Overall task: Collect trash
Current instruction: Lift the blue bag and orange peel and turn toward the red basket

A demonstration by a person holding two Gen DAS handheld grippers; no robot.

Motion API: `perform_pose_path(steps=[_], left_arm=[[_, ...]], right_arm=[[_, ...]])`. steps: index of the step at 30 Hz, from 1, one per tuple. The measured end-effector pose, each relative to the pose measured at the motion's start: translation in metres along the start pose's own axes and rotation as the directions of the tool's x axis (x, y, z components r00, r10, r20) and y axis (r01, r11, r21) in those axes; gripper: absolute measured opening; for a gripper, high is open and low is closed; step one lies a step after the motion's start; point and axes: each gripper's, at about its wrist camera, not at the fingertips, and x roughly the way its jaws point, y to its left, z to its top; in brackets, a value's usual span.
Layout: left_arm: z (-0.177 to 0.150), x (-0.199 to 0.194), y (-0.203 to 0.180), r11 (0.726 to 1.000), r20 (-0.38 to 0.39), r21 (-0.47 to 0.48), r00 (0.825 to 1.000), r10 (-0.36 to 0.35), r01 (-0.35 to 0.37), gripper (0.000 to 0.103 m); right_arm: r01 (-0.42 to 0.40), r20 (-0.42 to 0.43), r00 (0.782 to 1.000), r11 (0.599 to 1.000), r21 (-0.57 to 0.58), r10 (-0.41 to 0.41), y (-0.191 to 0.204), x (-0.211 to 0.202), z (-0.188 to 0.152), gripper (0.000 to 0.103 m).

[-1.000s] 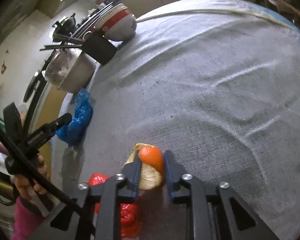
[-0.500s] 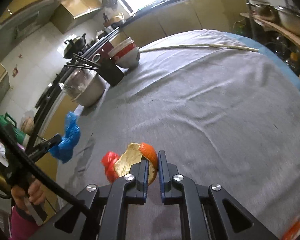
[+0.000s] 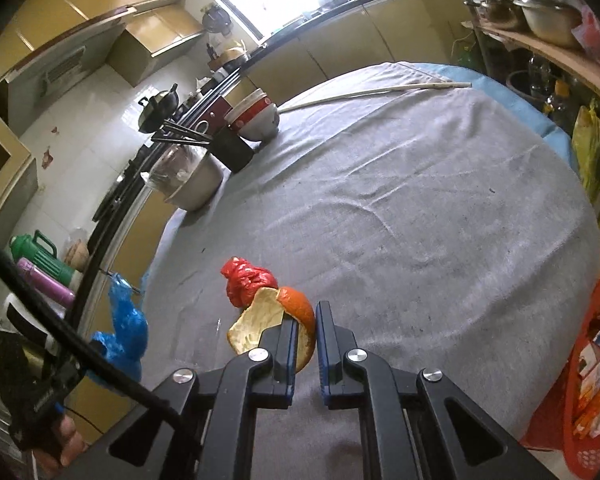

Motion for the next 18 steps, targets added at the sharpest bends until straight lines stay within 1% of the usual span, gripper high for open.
perform_pose_path(steps=[1, 4, 7, 10, 12, 14, 16, 18], left_arm=[[-0.005, 0.000, -0.004, 1.000, -0.007, 0.002, 1.000, -0.002, 0.002, 0.035], [-0.024, 0.014, -0.017, 1.000, -0.069, -0.007, 0.997, -0.025, 0.024, 0.035], [-0.040, 0.022, -0.026, 1.000, -0.099, -0.014, 0.995, -0.010, 0.008, 0.035], [-0.054, 0.031, -0.034, 1.000, -0.142, -0.017, 0.990, 0.002, -0.004, 0.035], [-0.066, 0.039, -0.041, 1.000, -0.172, -0.013, 0.985, 0.019, -0.021, 0.035], [-0.072, 0.044, -0.046, 0.998, -0.189, 0.004, 0.980, 0.057, -0.058, 0.035], [-0.077, 0.044, -0.052, 0.996, -0.184, 0.027, 0.979, 0.086, -0.083, 0.036], [-0.079, 0.043, -0.058, 0.992, -0.175, 0.055, 0.977, 0.125, -0.117, 0.038]], right_arm=[[0.011, -0.002, 1.000, 1.000, -0.011, -0.011, 0.001, -0.001, -0.003, 0.009], [0.013, -0.031, 0.999, 1.000, -0.008, -0.013, -0.003, 0.001, -0.015, 0.009], [0.028, -0.050, 0.998, 0.999, -0.023, -0.029, -0.006, 0.001, -0.035, 0.009], [0.036, -0.088, 0.995, 0.999, -0.031, -0.039, -0.010, 0.009, -0.053, 0.009], [0.049, -0.102, 0.993, 0.998, -0.045, -0.054, -0.011, 0.014, -0.062, 0.010], [0.054, -0.112, 0.992, 0.997, -0.053, -0.060, -0.012, 0.017, -0.068, 0.010], [0.054, -0.115, 0.991, 0.997, -0.063, -0.061, -0.012, 0.018, -0.073, 0.010], [0.073, -0.114, 0.990, 0.994, -0.085, -0.083, -0.011, 0.020, -0.076, 0.010]])
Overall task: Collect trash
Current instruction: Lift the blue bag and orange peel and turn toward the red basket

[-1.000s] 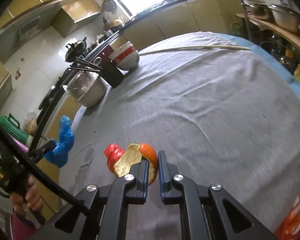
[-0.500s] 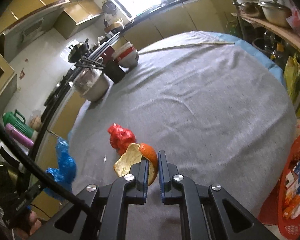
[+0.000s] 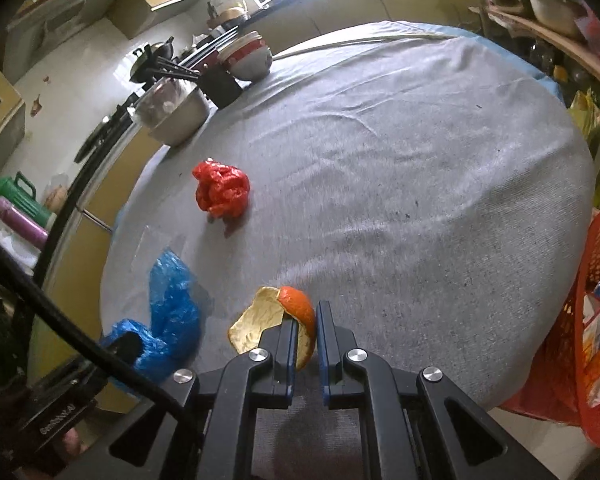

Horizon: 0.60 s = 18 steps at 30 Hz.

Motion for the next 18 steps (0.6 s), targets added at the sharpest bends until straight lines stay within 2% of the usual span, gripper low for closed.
perform_pose_path(steps=[4, 7, 11, 16, 18], left_arm=[[-0.006, -0.003, -0.010, 0.997, 0.012, 0.048, 0.999, 0.052, -0.053, 0.043], [-0.009, -0.002, -0.016, 0.994, 0.014, 0.078, 0.997, 0.071, -0.072, 0.047], [-0.012, -0.002, -0.020, 0.991, 0.022, 0.104, 0.996, 0.083, -0.085, 0.049], [-0.014, -0.002, -0.020, 0.991, 0.035, 0.106, 0.997, 0.075, -0.078, 0.049], [-0.015, -0.004, -0.019, 0.992, 0.047, 0.111, 0.997, 0.063, -0.068, 0.044]], right_arm=[[0.007, -0.027, 1.000, 1.000, 0.015, -0.007, -0.002, 0.007, -0.005, 0.013], [-0.005, -0.034, 0.999, 0.999, 0.036, 0.006, -0.007, 0.008, -0.010, 0.013], [-0.025, -0.046, 0.999, 0.997, 0.070, 0.029, -0.010, 0.005, -0.012, 0.014], [-0.050, -0.029, 0.998, 0.995, 0.085, 0.052, -0.012, 0.005, -0.014, 0.014], [-0.055, -0.014, 0.998, 0.997, 0.057, 0.055, -0.009, 0.006, -0.016, 0.014]])
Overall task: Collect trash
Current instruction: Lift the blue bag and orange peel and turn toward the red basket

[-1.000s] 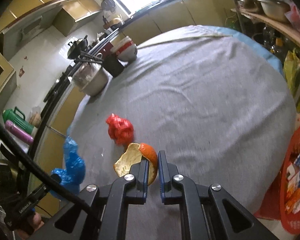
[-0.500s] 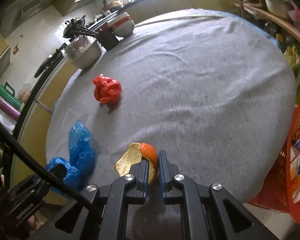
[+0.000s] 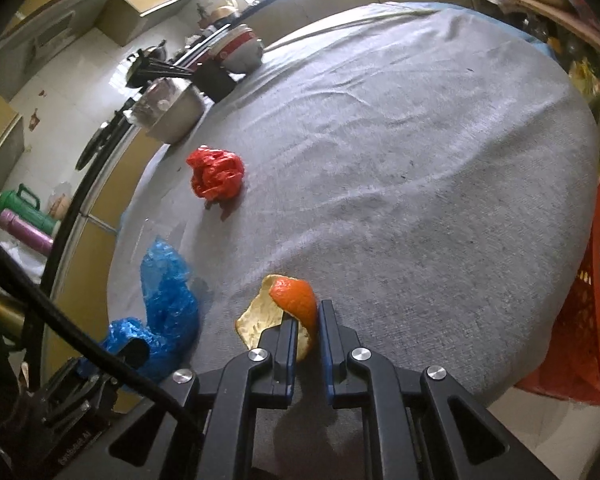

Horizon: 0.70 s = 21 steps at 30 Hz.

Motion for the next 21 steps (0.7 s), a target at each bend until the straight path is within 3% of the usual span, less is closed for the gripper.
perform_pose_path(steps=[11, 21], left_arm=[[-0.005, -0.024, -0.004, 0.999, 0.067, 0.033, 0.998, -0.005, 0.002, 0.029], [-0.005, -0.061, -0.004, 0.999, 0.147, 0.039, 0.989, -0.003, -0.003, 0.026]], right_arm=[[0.040, 0.084, 0.996, 0.997, -0.072, -0.034, 0.024, -0.019, -0.007, 0.010], [0.033, 0.172, 0.985, 0.994, -0.102, -0.015, 0.042, -0.061, -0.012, 0.010]])
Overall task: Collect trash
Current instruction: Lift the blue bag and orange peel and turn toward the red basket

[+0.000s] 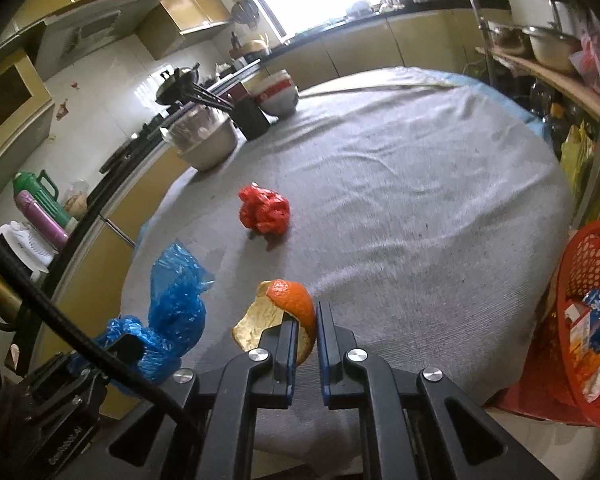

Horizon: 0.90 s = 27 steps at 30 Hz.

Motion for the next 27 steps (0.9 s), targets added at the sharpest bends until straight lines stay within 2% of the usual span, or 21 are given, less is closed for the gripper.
perform_pose_path(steps=[3, 7, 11, 16, 18, 19, 21, 22, 23, 27], left_arm=[[0.000, -0.005, 0.006, 0.999, 0.010, -0.022, 1.000, -0.023, 0.024, 0.026], [-0.001, -0.001, 0.022, 0.992, 0.015, -0.081, 0.995, -0.094, 0.095, 0.026], [-0.007, 0.013, 0.036, 0.976, -0.006, -0.139, 0.985, -0.172, 0.170, 0.026], [-0.016, 0.036, 0.037, 0.963, -0.074, -0.180, 0.973, -0.217, 0.201, 0.026], [-0.020, 0.044, 0.035, 0.961, -0.107, -0.198, 0.970, -0.219, 0.195, 0.026], [-0.021, 0.045, 0.034, 0.961, -0.104, -0.200, 0.971, -0.215, 0.191, 0.030], [-0.021, 0.045, 0.031, 0.970, -0.104, -0.180, 0.977, -0.185, 0.165, 0.038], [-0.020, 0.046, 0.027, 0.973, -0.112, -0.166, 0.978, -0.178, 0.158, 0.047], [-0.020, 0.047, 0.026, 0.975, -0.117, -0.159, 0.977, -0.177, 0.158, 0.051], [-0.021, 0.049, 0.020, 0.980, -0.112, -0.138, 0.981, -0.156, 0.140, 0.051]], right_arm=[[-0.006, 0.019, 1.000, 1.000, -0.003, 0.006, 0.003, -0.010, 0.000, 0.010], [-0.010, 0.024, 1.000, 1.000, -0.001, 0.010, 0.002, -0.014, -0.001, 0.010], [-0.019, 0.003, 1.000, 0.999, 0.032, 0.019, -0.007, -0.009, -0.003, 0.010], [-0.020, -0.018, 1.000, 0.998, 0.055, 0.021, -0.016, -0.003, -0.007, 0.010], [-0.022, -0.018, 1.000, 0.998, 0.057, 0.024, -0.017, -0.004, -0.007, 0.010], [-0.023, -0.015, 1.000, 0.998, 0.057, 0.024, -0.017, -0.004, -0.007, 0.010], [-0.028, -0.005, 1.000, 0.998, 0.057, 0.028, -0.017, -0.008, -0.005, 0.010], [-0.030, -0.002, 1.000, 0.998, 0.059, 0.031, -0.018, -0.009, -0.005, 0.010], [-0.032, 0.000, 0.999, 0.998, 0.060, 0.032, -0.018, -0.009, -0.005, 0.010], [-0.034, 0.007, 0.999, 0.997, 0.062, 0.034, -0.019, -0.011, -0.005, 0.010]])
